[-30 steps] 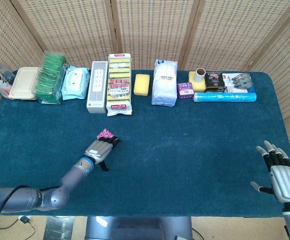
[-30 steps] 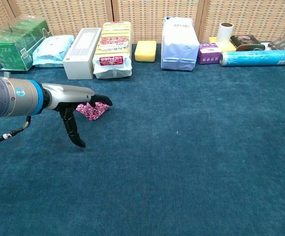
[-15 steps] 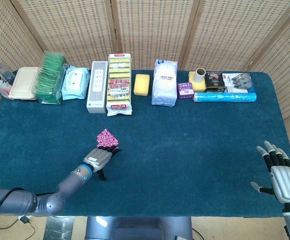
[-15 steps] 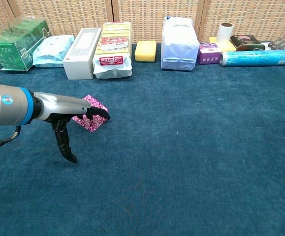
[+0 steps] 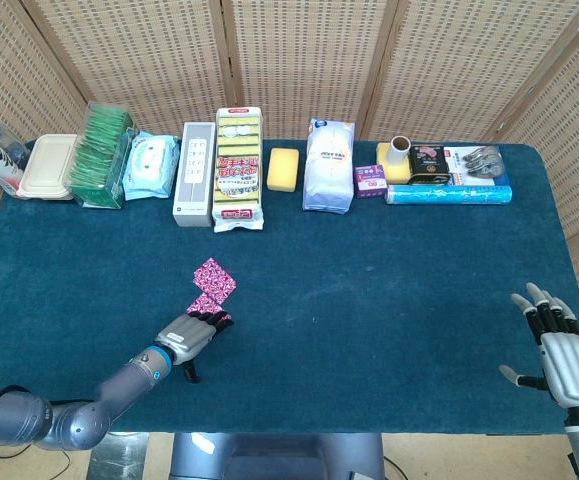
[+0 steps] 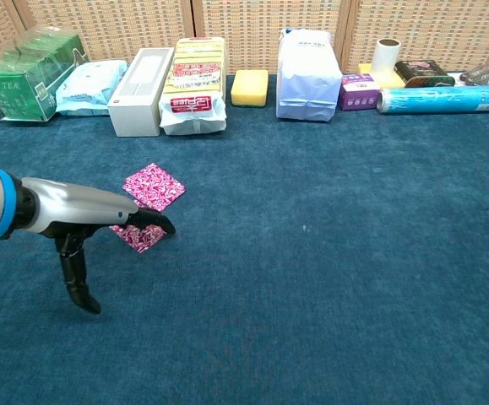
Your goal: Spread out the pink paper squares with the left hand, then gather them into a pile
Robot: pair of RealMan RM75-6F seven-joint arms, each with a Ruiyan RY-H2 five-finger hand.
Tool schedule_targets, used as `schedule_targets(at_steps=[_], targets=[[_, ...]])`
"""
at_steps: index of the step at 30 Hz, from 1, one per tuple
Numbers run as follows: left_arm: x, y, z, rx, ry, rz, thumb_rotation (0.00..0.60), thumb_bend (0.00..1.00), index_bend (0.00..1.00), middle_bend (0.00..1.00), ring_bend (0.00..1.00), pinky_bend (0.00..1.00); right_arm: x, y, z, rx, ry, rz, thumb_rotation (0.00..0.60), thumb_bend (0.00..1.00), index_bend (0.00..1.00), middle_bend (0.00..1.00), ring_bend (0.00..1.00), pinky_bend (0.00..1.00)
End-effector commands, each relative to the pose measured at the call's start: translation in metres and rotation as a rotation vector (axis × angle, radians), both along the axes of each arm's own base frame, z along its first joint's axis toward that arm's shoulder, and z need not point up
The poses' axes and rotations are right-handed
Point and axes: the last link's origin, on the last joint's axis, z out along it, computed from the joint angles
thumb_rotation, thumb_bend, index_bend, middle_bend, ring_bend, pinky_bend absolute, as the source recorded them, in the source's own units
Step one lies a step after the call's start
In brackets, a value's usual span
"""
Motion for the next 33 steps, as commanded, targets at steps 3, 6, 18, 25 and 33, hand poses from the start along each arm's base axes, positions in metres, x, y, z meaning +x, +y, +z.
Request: schedule_targets(at_steps=[3, 6, 18, 25, 33], targets=[[-0.01, -0.012, 0.01, -0.024, 0.014, -0.005, 0.6, 0.04, 0.0, 0.0, 0.1, 0.09, 0.0, 0.0, 0.0, -0.002, -0.003, 0.0, 0.6, 0.0, 0.1, 0.0, 0.0, 0.0], [-0.014, -0.018, 0.015, -0.041, 0.017, -0.001, 0.6, 0.04, 0.0, 0.0, 0.1, 0.1, 0.0, 0.0, 0.001, -0.005, -0.002, 0.0, 0.6, 0.0, 0.1, 0.0, 0.0, 0.0], [0.006, 0.0, 0.046, 0.033, -0.139, 0.023, 0.6, 0.05, 0.0, 0.0, 0.1, 0.1, 0.0, 0.001, 0.001, -0.004, 0.001, -0.001, 0.6, 0.0, 0.1, 0.0, 0.0, 0.0], [0.015, 0.033, 0.031, 0.113, -0.195, 0.015, 0.6, 0.05, 0.0, 0.0, 0.1, 0.1, -0.001, 0.0, 0.001, -0.004, -0.001, -0.003, 0.6, 0.0, 0.1, 0.0, 0.0, 0.0], [0.02, 0.045, 0.011, 0.135, -0.207, -0.001, 0.6, 0.05, 0.0, 0.0, 0.1, 0.1, -0.002, -0.001, 0.003, -0.004, -0.008, -0.01, 0.6, 0.0, 0.1, 0.0, 0.0, 0.0]])
